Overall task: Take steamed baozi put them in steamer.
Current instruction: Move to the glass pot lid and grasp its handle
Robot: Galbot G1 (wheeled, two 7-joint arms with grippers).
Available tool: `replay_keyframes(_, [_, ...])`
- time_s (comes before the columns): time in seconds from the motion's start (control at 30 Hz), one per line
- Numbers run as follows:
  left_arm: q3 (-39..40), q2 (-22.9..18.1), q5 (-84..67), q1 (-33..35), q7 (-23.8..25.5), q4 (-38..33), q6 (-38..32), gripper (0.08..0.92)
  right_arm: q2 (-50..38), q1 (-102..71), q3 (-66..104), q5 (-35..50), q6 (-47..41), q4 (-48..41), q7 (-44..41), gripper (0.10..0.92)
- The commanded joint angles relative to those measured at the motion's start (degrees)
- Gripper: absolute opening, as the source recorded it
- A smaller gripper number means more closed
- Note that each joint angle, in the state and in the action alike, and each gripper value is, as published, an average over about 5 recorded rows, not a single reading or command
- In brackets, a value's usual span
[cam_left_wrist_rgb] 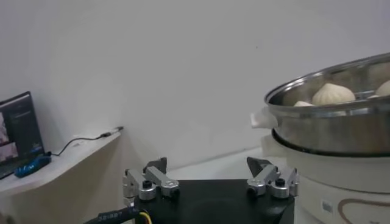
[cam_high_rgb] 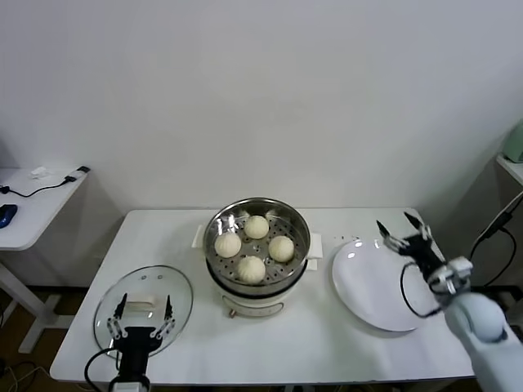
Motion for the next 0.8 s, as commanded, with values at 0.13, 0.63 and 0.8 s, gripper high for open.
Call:
replay_keyframes(0.13, [-4.23,4.13,39.33,-2.14,-13.90,11.01,-13.97,0.823,14.78,-16.86,8.81,-1.68,10.68,2.27,2.09,0.823])
replay_keyframes(0.63, [-7.11,10.18,61.66,-8.32,-21.23,32.60,-10.74,0.823,18.09,-17.28,6.60,-2.31,10.71,2.78,2.89,0.823])
replay_keyframes(0.8, [-7.47,10.96,61.39,-10.83,-20.96,35.95,-8.50,0.823,18.41,-17.84,6.84,-2.19,10.65,3.29,2.87,0.823])
